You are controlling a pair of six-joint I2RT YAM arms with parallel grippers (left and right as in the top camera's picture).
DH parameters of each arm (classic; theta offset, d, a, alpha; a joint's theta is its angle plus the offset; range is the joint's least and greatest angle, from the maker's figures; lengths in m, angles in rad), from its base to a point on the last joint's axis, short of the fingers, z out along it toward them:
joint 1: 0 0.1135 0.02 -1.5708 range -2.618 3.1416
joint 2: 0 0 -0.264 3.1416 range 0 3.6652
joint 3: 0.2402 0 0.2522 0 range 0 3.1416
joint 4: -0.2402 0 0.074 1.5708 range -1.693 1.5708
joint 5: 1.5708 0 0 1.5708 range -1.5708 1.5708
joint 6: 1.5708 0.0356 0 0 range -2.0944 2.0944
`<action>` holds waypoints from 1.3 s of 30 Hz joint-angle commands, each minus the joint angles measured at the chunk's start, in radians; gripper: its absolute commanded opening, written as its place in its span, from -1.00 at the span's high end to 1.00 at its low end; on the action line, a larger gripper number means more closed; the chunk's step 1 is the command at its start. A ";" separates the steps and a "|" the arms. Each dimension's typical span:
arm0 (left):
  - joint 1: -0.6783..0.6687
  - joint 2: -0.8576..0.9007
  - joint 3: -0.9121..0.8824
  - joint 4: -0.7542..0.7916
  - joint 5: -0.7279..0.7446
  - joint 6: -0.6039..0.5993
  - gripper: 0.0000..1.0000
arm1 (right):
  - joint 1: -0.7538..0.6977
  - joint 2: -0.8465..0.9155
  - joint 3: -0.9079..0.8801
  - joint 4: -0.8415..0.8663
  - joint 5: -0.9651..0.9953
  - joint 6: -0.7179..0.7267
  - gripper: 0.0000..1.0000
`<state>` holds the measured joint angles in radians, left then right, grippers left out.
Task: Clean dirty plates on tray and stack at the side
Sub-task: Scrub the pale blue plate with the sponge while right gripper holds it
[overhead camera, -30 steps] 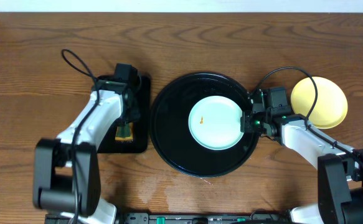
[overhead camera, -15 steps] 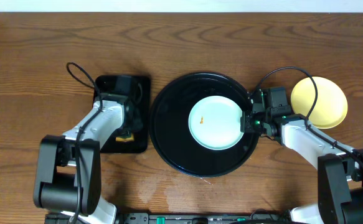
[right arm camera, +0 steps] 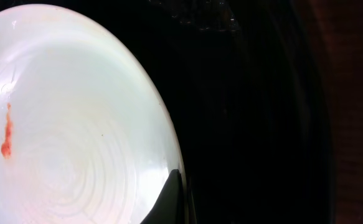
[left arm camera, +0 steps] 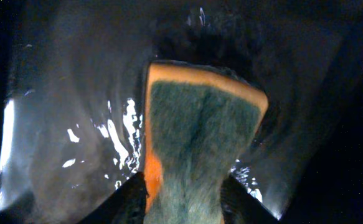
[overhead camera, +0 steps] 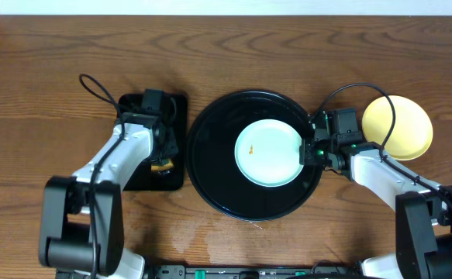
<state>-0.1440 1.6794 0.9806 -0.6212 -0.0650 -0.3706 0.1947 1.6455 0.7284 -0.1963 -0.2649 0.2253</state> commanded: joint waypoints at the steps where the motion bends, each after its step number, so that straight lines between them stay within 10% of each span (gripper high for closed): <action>1: 0.003 -0.035 0.026 -0.048 0.006 -0.005 0.16 | -0.010 0.019 0.001 -0.011 0.030 -0.021 0.98; 14: 0.003 -0.033 -0.146 0.064 0.097 -0.011 0.20 | -0.010 0.019 0.001 -0.014 0.028 -0.021 0.98; 19: 0.003 -0.034 -0.190 0.145 0.091 -0.011 0.79 | -0.010 0.019 0.001 -0.014 0.028 -0.021 0.97; 24: 0.004 -0.053 -0.146 0.084 0.077 -0.011 0.85 | -0.010 0.019 0.001 -0.014 0.028 -0.021 0.98; 31: 0.003 -0.125 -0.031 -0.018 0.033 -0.003 0.08 | -0.010 0.019 0.001 -0.013 0.028 -0.021 0.98; 39: 0.002 -0.100 -0.042 0.003 0.005 -0.004 0.08 | -0.010 0.019 0.001 -0.013 0.028 -0.021 0.98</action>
<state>-0.1410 1.5520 0.9375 -0.6239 -0.0368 -0.3767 0.1947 1.6455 0.7292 -0.1982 -0.2649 0.2249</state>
